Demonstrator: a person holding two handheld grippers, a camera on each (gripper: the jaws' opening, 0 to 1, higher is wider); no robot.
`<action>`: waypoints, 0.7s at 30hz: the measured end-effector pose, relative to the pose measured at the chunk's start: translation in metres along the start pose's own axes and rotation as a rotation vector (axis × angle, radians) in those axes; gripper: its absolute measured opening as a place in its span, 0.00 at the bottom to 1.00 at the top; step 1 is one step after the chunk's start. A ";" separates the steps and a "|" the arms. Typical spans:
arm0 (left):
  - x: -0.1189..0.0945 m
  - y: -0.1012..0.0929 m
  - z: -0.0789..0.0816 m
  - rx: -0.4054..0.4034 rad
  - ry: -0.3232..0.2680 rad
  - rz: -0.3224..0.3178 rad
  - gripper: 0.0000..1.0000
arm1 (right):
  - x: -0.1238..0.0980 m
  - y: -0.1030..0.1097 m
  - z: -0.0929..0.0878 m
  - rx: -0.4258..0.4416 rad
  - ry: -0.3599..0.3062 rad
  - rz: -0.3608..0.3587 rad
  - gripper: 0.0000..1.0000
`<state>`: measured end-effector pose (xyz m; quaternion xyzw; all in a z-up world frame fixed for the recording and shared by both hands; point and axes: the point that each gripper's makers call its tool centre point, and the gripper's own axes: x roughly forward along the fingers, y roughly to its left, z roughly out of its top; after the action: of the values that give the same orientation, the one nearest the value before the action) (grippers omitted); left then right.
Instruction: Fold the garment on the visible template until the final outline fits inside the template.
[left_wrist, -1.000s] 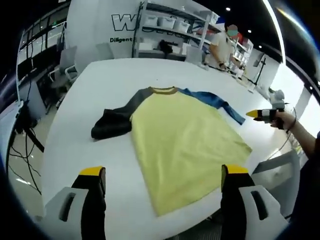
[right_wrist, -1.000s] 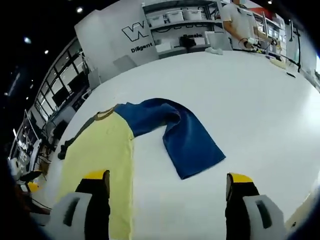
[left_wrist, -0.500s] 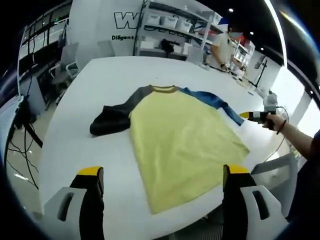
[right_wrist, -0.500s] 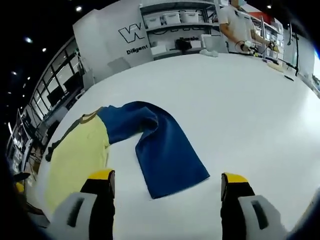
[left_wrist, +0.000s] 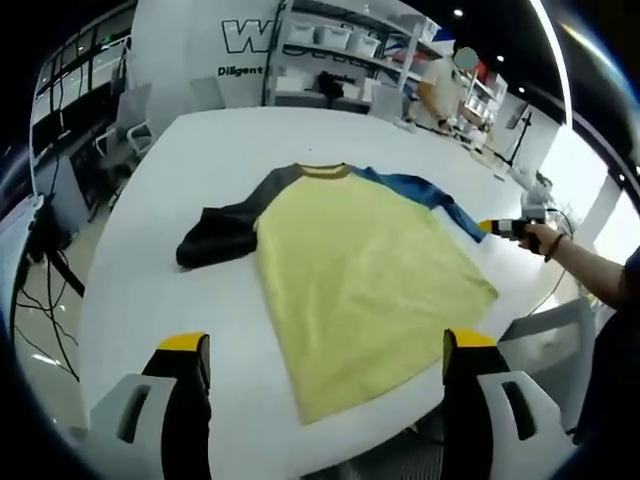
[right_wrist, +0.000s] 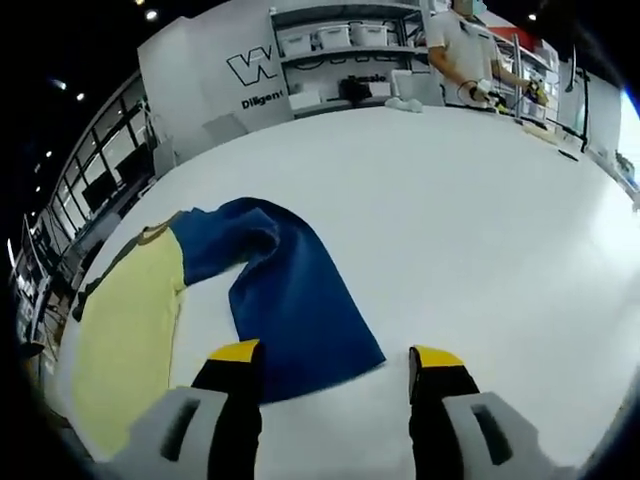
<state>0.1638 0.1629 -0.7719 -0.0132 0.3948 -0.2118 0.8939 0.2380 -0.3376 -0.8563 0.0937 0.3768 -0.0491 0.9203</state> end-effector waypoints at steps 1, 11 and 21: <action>0.000 0.000 0.000 0.001 -0.001 -0.001 0.95 | 0.001 -0.001 0.000 -0.028 -0.001 -0.005 0.44; -0.003 0.002 0.001 -0.008 -0.007 -0.002 0.90 | 0.001 -0.009 -0.003 -0.117 0.011 -0.050 0.11; -0.007 0.005 -0.001 -0.002 -0.003 0.004 0.87 | 0.007 -0.015 0.003 -0.146 0.023 -0.057 0.00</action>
<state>0.1610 0.1699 -0.7687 -0.0138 0.3938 -0.2097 0.8948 0.2423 -0.3528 -0.8613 0.0161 0.3922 -0.0465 0.9186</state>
